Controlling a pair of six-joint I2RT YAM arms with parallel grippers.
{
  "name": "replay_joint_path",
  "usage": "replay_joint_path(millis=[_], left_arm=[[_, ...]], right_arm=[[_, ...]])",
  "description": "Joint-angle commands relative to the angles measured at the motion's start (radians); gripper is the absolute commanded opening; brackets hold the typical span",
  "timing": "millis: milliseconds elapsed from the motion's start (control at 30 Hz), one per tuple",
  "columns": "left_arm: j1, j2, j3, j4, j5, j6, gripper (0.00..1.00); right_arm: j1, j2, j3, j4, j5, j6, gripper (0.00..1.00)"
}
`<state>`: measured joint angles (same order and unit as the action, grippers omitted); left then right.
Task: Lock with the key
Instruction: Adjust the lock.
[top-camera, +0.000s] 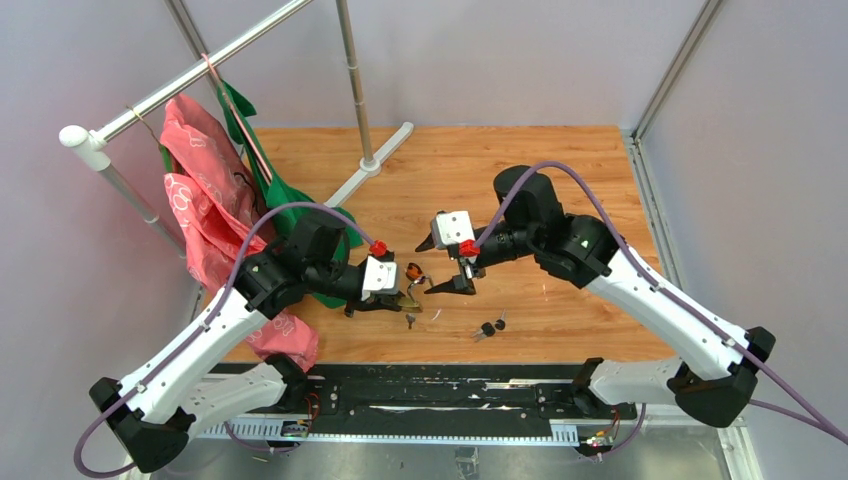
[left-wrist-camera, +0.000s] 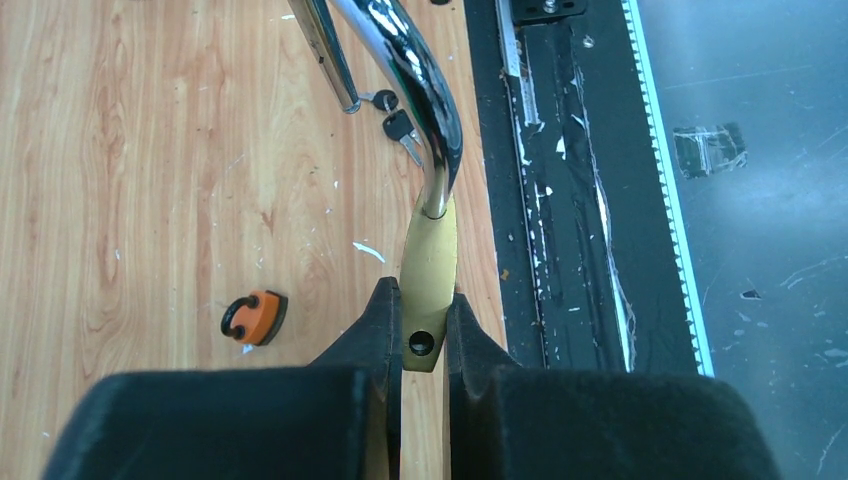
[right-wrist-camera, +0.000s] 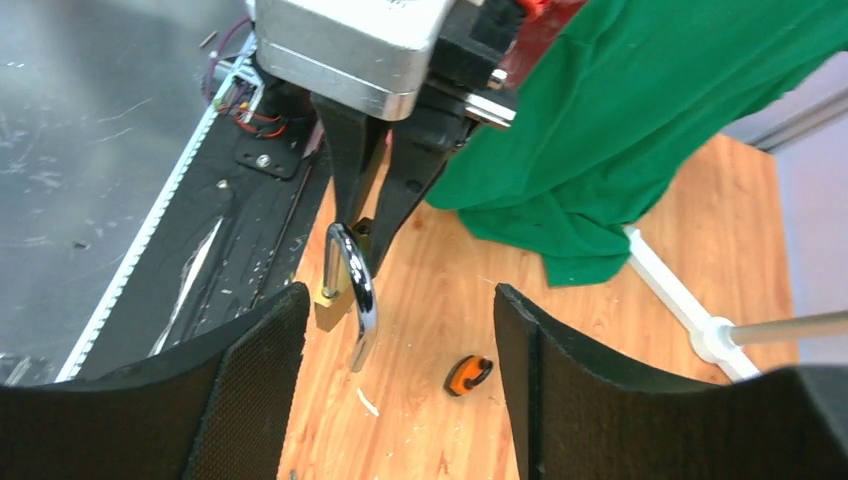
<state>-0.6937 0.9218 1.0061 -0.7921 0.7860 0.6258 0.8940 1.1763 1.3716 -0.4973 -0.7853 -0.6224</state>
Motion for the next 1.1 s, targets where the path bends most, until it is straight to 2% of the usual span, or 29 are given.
replay_joint_path(millis=[0, 133, 267, 333, 467, 533, 667, 767, 900, 933, 967, 1000, 1033, 1067], left_arm=[[-0.006, -0.004, 0.039, 0.031, 0.04, 0.025, 0.0], [-0.006, -0.004, 0.044, 0.027, 0.042, 0.022, 0.0], [-0.006, -0.001, 0.051, 0.022, 0.041, 0.019, 0.0], [-0.006, 0.0, 0.051, 0.021, 0.041, 0.021, 0.0], [-0.006, 0.001, 0.053, 0.021, 0.039, 0.026, 0.0], [-0.006, 0.002, 0.055, 0.019, 0.04, 0.026, 0.0], [-0.006, 0.004, 0.061, 0.015, 0.04, 0.029, 0.0], [-0.006, 0.003, 0.063, 0.011, 0.042, 0.029, 0.0], [-0.006, 0.003, 0.061, 0.012, 0.014, 0.034, 0.0], [-0.006, 0.006, 0.061, 0.016, -0.011, 0.025, 0.13], [-0.006, 0.008, 0.062, 0.03, -0.056, 0.006, 0.44], [-0.006, 0.012, 0.067, 0.048, -0.114, -0.022, 0.64], [-0.006, 0.014, 0.079, 0.075, -0.186, -0.063, 0.75], [-0.005, 0.015, 0.084, 0.112, -0.274, -0.106, 0.79]], right_arm=[[0.01, 0.032, 0.071, -0.145, -0.106, -0.04, 0.67], [0.014, 0.064, 0.077, -0.144, -0.106, -0.033, 0.4], [0.015, 0.066, 0.066, -0.144, -0.13, -0.053, 0.2], [0.016, 0.066, 0.062, -0.144, -0.15, -0.056, 0.18], [0.017, 0.068, 0.046, -0.105, -0.15, -0.02, 0.34], [0.02, 0.074, 0.05, -0.094, -0.152, -0.009, 0.36], [0.026, 0.09, 0.049, -0.092, -0.144, -0.009, 0.23], [0.028, 0.106, 0.063, -0.11, -0.116, 0.0, 0.02], [0.023, 0.103, 0.09, -0.072, -0.03, 0.083, 0.0], [0.02, 0.091, 0.078, -0.005, 0.021, 0.152, 0.0], [0.015, 0.078, 0.065, 0.038, 0.054, 0.2, 0.0], [0.01, 0.059, 0.052, 0.074, 0.099, 0.246, 0.0], [0.009, 0.042, 0.036, 0.101, 0.148, 0.288, 0.0], [0.009, 0.023, 0.015, 0.132, 0.207, 0.33, 0.0]])
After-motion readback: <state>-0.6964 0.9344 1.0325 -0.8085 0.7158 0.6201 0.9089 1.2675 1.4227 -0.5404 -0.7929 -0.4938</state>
